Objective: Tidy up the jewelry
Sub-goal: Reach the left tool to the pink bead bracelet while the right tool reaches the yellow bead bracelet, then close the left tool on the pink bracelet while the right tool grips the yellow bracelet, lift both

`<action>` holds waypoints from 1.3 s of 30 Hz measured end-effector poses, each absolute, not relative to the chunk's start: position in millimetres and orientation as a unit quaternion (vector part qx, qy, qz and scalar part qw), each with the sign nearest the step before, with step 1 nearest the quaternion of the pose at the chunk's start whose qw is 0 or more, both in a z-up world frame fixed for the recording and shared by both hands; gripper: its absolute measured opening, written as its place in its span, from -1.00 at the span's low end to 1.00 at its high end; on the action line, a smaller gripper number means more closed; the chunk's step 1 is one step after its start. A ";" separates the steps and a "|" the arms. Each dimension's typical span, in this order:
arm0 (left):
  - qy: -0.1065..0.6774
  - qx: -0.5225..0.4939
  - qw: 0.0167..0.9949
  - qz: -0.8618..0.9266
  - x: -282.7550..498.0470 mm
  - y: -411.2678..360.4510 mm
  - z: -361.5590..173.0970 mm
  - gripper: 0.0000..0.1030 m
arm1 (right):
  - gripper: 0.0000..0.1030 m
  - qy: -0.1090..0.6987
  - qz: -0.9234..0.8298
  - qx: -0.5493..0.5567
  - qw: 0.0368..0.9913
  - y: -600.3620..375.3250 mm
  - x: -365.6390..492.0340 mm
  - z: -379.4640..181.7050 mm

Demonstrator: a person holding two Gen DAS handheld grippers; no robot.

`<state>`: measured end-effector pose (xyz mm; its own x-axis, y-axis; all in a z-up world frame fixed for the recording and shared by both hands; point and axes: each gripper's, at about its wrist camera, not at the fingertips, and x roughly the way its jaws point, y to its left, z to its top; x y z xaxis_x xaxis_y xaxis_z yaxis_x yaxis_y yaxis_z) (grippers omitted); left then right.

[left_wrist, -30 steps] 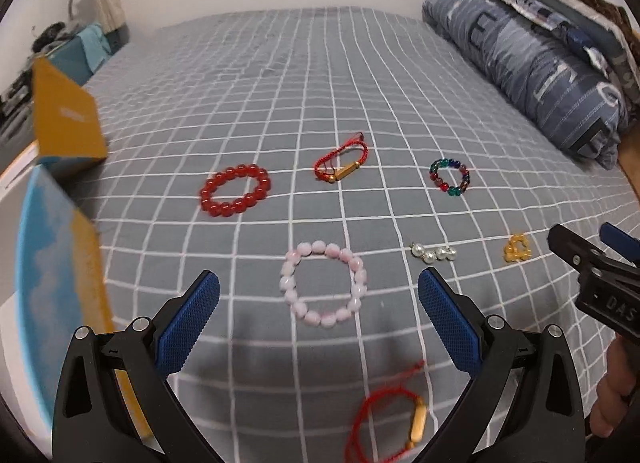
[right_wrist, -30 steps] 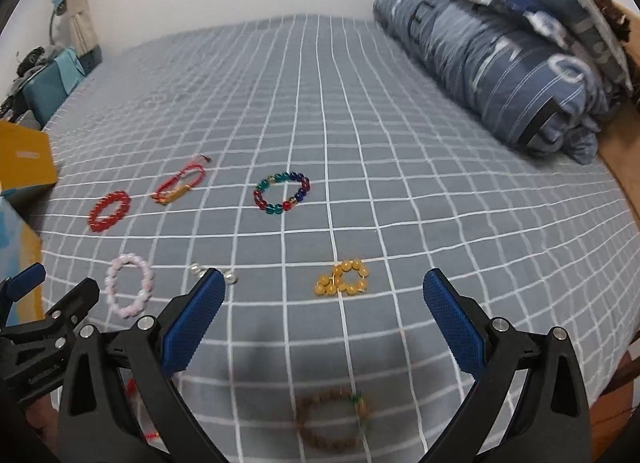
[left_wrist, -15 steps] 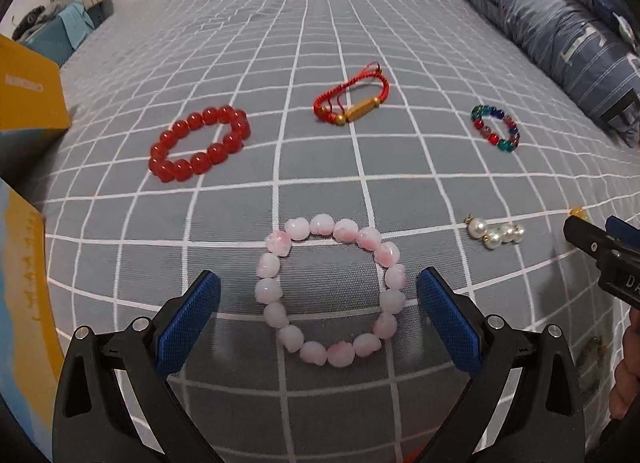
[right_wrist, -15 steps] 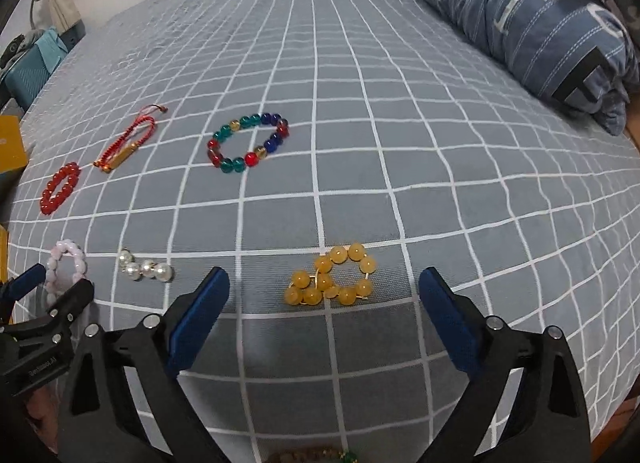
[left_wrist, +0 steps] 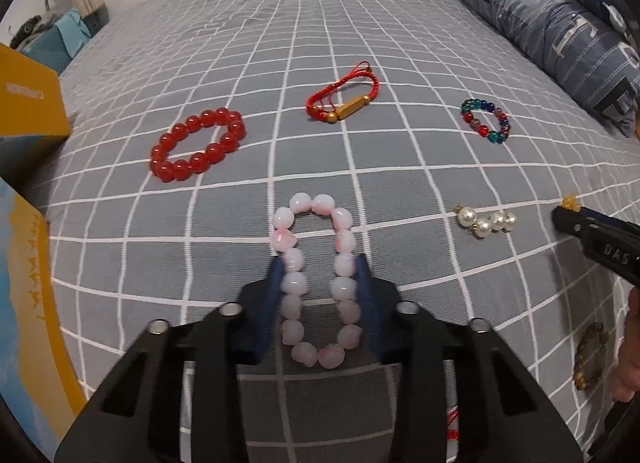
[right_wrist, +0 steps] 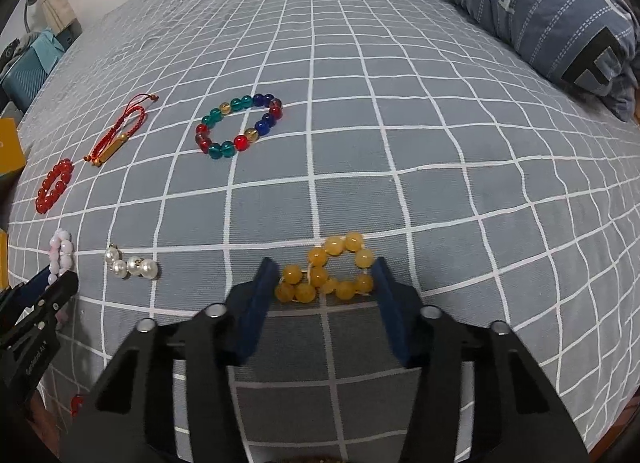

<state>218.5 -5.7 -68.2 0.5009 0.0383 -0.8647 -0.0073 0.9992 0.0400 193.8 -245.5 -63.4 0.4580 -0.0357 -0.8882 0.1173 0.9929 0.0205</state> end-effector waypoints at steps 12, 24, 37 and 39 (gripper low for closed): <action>0.487 -0.007 0.874 -0.003 213.8 -1.6 -54.7 -0.79 | -0.75 0.506 -0.048 0.047 0.860 -247.8 187.3 -54.6; 0.465 -0.013 0.885 -0.014 204.6 -2.1 -34.7 -0.79 | -0.77 0.489 -0.051 0.043 0.870 -248.0 175.9 -39.8; 0.423 -0.006 0.906 -0.014 186.5 -6.3 -6.8 -0.79 | -0.77 0.457 -0.047 0.029 0.888 -240.4 156.2 -18.3; 0.417 -0.009 0.909 -0.019 183.1 -7.8 -1.2 -0.79 | -0.77 0.453 -0.047 0.029 0.890 -239.2 154.3 -15.3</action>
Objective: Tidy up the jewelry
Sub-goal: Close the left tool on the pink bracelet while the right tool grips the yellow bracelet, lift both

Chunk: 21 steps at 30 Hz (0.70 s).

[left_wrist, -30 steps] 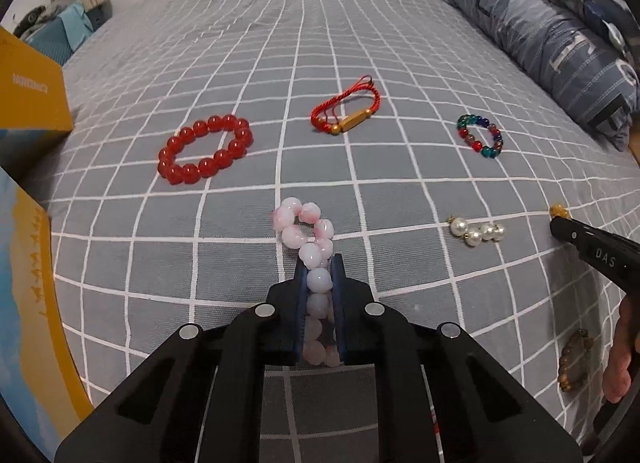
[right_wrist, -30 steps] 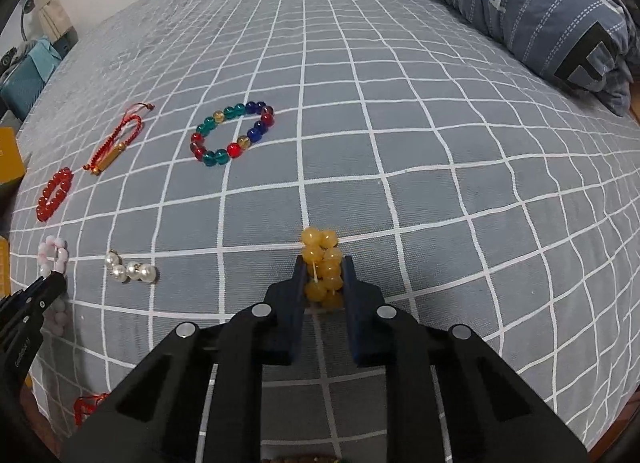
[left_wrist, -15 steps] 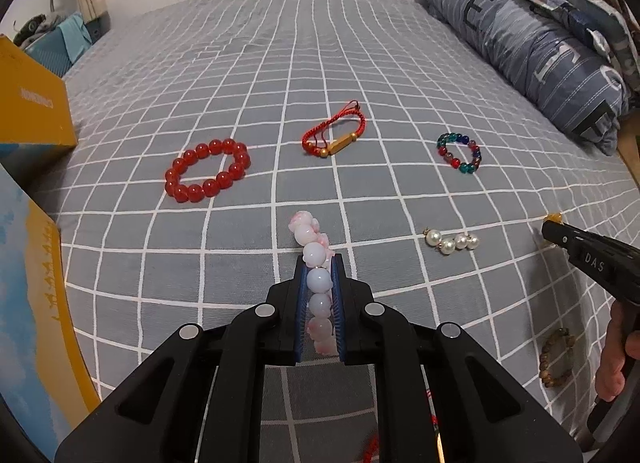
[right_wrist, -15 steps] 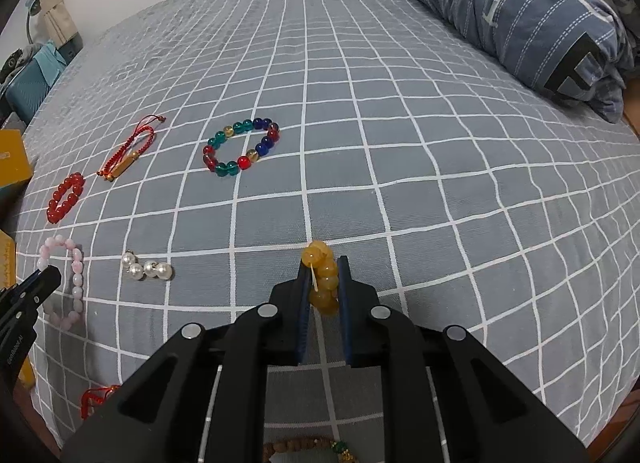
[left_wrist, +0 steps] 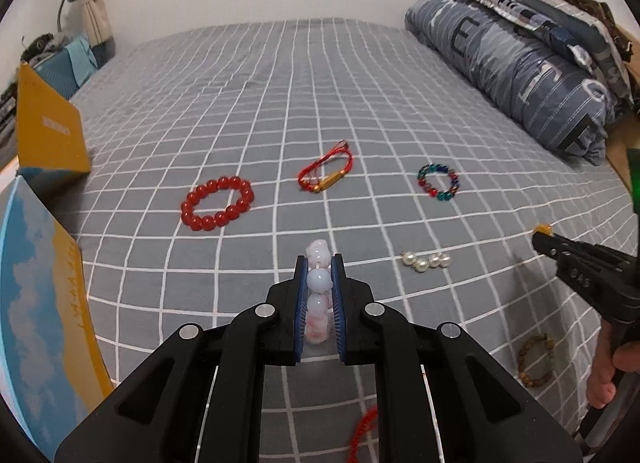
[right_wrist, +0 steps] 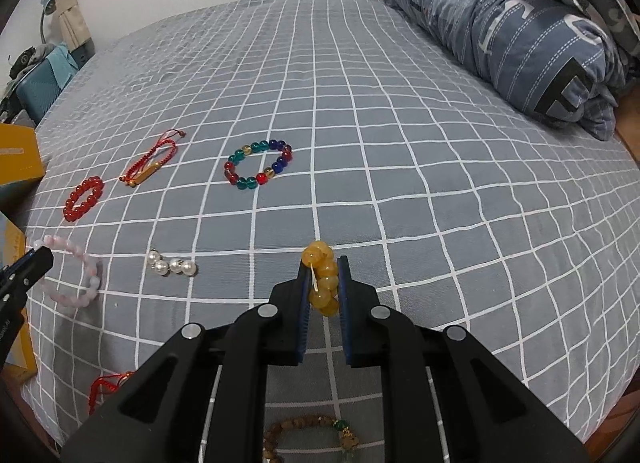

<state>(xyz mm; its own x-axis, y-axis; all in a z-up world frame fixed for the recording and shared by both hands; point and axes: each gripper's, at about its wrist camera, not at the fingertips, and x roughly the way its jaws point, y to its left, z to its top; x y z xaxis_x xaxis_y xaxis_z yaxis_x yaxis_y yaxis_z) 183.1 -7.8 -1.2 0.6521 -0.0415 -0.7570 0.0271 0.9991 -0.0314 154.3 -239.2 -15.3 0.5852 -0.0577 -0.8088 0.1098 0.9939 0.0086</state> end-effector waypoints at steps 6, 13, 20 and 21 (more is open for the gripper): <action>0.406 -0.011 0.914 -0.020 178.3 -9.1 9.2 -0.79 | -0.77 0.443 -0.046 0.029 0.895 -236.9 148.6 -7.9; 0.389 -0.013 0.921 -0.018 168.6 -9.4 24.2 -0.79 | -0.77 0.428 -0.041 0.018 0.903 -229.2 137.5 3.1; 0.377 -0.007 0.926 -0.016 156.0 -10.8 37.3 -0.79 | -0.77 0.419 -0.041 0.012 0.907 -222.8 126.9 13.8; 0.376 -0.007 0.926 -0.014 154.6 -10.6 38.7 -0.79 | -0.77 0.418 -0.041 0.011 0.908 -221.5 124.8 15.5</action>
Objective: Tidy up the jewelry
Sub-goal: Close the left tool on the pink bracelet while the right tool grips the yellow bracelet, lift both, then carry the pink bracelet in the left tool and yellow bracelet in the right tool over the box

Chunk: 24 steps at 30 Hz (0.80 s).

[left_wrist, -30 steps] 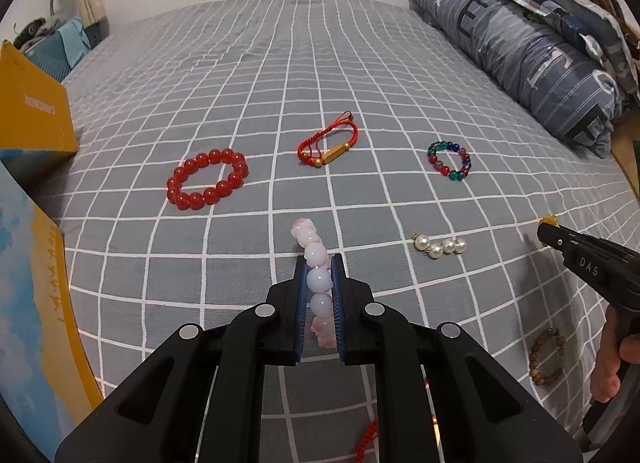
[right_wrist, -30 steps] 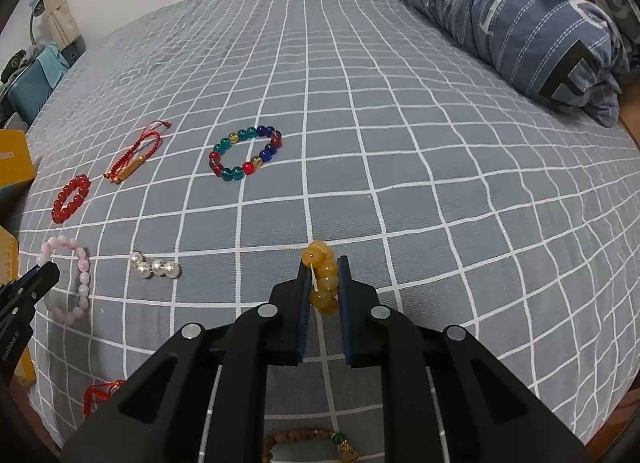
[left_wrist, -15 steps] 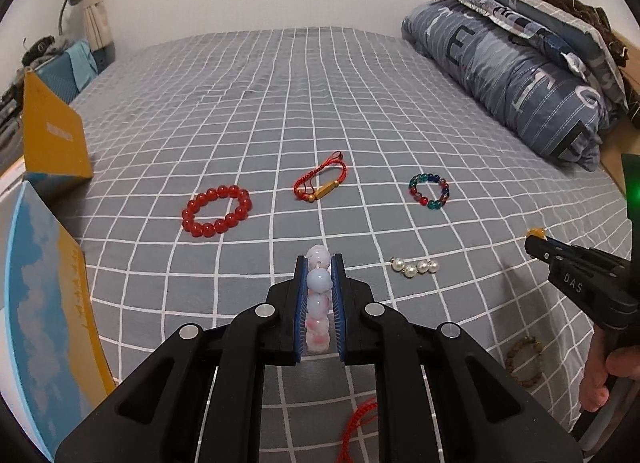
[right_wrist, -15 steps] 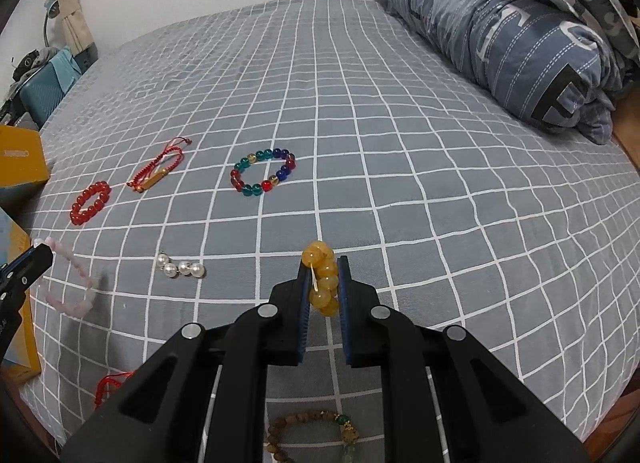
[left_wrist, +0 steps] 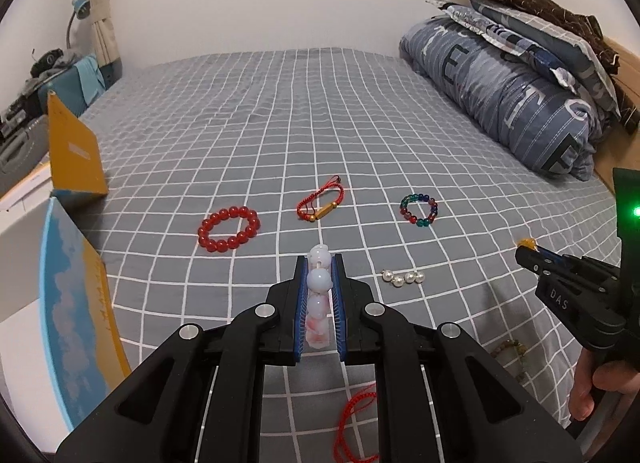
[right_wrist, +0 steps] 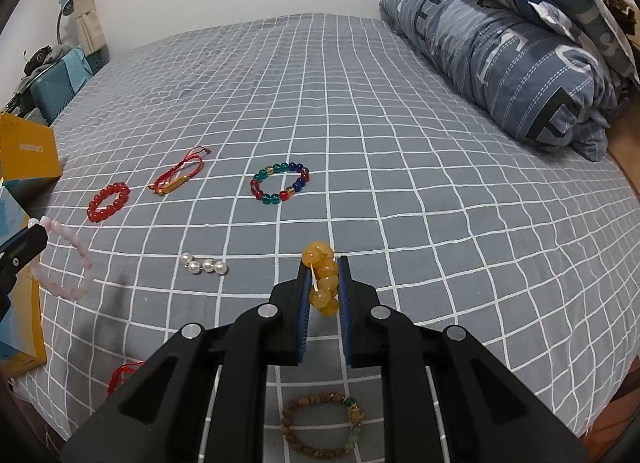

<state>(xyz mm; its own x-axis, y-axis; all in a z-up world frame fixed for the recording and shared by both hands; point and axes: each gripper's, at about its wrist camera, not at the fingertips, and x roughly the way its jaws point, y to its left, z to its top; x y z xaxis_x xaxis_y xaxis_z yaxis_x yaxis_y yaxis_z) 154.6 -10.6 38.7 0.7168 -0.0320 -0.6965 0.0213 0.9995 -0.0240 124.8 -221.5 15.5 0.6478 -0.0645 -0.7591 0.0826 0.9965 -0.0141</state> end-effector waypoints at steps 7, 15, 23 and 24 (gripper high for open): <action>0.371 -0.008 0.928 -0.006 142.8 -5.3 51.5 -0.79 | -0.77 0.407 -0.041 0.002 0.912 -211.5 114.1 30.2; 0.362 -0.009 0.932 0.003 125.0 6.2 71.2 -0.79 | -0.77 0.398 -0.034 -0.003 0.917 -192.6 103.6 47.8; 0.346 -0.014 0.938 0.024 103.8 30.6 91.5 -0.79 | -0.77 0.384 -0.012 -0.011 0.923 -158.5 93.9 68.8; 0.345 -0.016 0.938 0.026 100.8 34.5 94.0 -0.78 | -0.77 0.384 -0.009 -0.012 0.923 -152.8 93.2 71.4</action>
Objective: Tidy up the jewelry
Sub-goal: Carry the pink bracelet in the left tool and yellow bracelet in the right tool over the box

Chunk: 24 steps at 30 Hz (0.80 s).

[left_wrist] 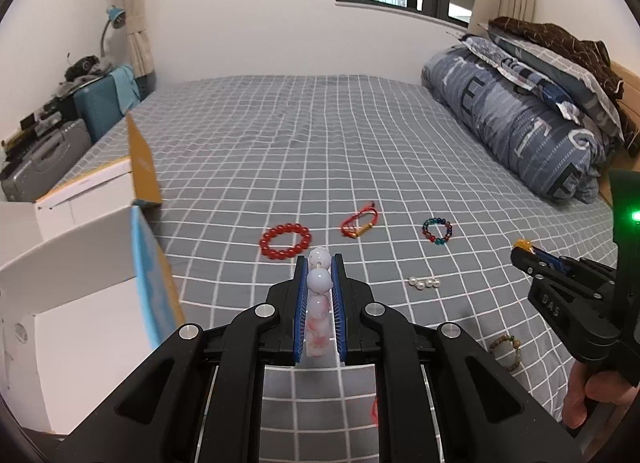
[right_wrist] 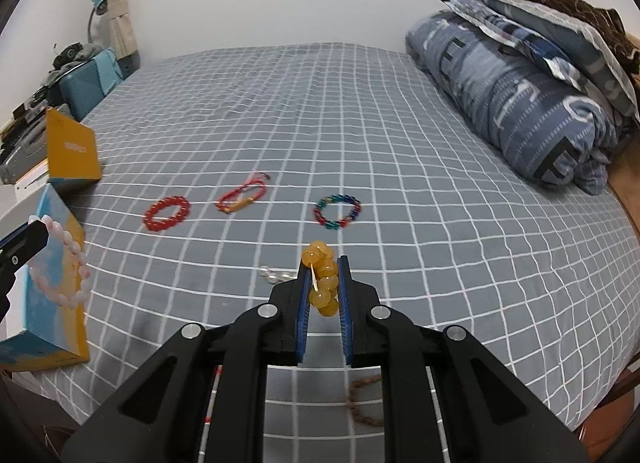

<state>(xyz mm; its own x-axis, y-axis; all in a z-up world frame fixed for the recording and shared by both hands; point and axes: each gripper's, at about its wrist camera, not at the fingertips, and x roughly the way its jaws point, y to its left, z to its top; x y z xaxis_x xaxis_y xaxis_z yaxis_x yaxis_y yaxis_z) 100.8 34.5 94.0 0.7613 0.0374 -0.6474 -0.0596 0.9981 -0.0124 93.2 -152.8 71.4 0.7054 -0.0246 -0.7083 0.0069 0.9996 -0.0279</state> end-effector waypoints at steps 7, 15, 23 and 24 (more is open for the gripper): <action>0.333 -0.026 0.941 0.052 78.0 64.2 113.2 -0.78 | -0.77 0.373 0.022 -0.027 0.927 -105.0 86.3 88.4; 0.323 -0.045 0.940 0.100 48.4 114.5 131.8 -0.78 | -0.77 0.367 0.058 -0.050 0.927 -49.4 81.1 101.4; 0.321 -0.060 0.934 0.143 23.5 164.7 135.5 -0.78 | -0.77 0.361 0.115 -0.062 0.924 25.8 74.6 113.7; 0.322 -0.061 0.932 0.151 18.9 173.5 134.9 -0.78 | -0.77 0.360 0.124 -0.065 0.922 38.5 74.5 114.0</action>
<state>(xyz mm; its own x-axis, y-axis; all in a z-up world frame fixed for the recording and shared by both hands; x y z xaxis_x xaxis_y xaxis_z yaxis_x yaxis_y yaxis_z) 18.9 173.5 134.9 0.7466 0.2419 -0.6198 -0.3211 0.9469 -0.0173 74.5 38.5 114.0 0.7103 0.1818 -0.6800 -0.2754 0.9608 -0.0309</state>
